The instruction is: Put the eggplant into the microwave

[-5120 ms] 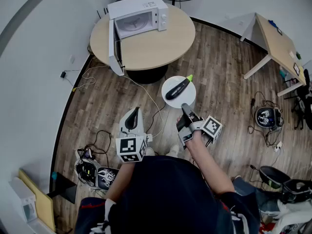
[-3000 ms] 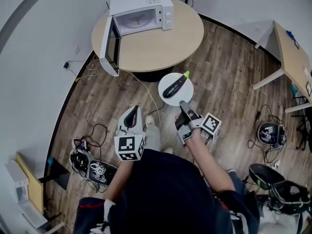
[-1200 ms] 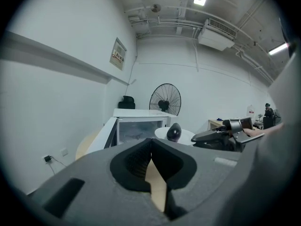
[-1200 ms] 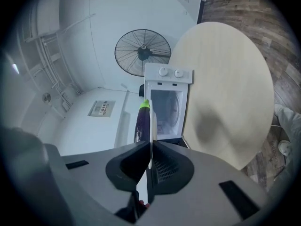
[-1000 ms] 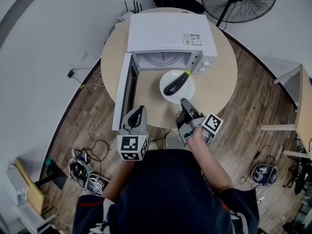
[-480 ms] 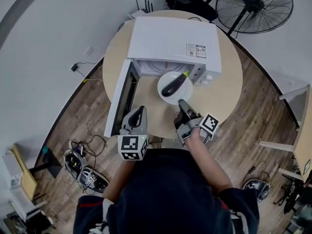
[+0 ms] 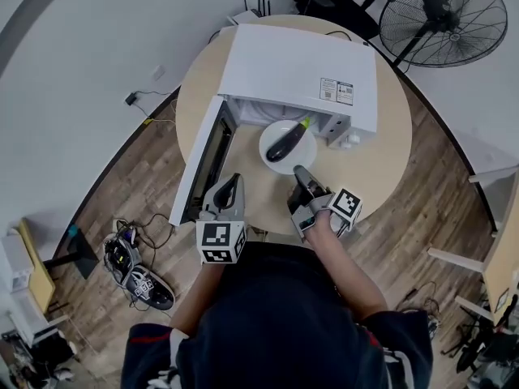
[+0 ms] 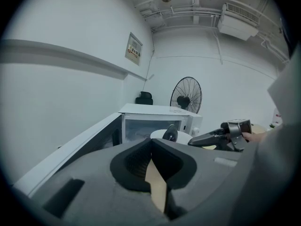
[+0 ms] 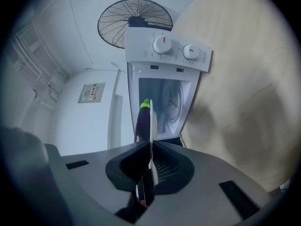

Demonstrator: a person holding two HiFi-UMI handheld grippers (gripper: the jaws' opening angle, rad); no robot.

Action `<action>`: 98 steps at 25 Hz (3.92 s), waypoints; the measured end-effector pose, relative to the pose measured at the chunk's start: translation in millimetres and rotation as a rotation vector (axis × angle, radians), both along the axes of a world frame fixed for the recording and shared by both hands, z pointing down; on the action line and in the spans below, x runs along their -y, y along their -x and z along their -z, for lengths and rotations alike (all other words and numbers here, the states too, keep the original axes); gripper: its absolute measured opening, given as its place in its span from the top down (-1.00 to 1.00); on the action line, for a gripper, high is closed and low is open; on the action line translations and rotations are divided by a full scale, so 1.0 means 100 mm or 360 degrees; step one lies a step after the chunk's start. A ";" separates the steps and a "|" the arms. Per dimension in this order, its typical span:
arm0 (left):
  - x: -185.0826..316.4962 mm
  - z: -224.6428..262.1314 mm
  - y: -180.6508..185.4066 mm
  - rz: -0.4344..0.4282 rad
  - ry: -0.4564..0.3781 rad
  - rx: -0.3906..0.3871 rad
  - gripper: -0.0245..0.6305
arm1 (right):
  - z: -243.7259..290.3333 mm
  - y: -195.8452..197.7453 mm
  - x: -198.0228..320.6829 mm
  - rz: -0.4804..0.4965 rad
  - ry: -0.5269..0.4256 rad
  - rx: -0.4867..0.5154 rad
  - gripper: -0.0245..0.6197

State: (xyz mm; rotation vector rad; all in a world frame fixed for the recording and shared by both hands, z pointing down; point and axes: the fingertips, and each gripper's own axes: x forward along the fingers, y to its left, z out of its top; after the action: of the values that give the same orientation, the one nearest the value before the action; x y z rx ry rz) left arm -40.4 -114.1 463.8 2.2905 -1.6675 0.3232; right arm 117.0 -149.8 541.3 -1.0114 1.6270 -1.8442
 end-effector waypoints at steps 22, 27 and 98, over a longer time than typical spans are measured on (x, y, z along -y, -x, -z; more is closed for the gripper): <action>0.23 -0.04 0.21 -0.0176 0.0053 0.0010 0.87 | -0.48 0.17 0.34 -0.0129 0.0077 -0.0132 0.86; 0.23 -0.14 0.15 -0.0211 0.0096 0.0015 0.87 | -0.66 0.14 0.52 -0.0195 0.0093 -0.0078 0.86; 0.39 -0.36 0.12 -0.0241 0.0206 -0.0007 0.87 | -1.13 0.25 1.34 -0.0236 0.0118 -0.0239 0.63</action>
State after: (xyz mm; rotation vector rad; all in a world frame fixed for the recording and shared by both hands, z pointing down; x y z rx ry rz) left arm -52.3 -153.6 499.3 2.3228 -1.4299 0.4448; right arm 92.5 -283.8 654.0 -1.2942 1.5305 -1.7776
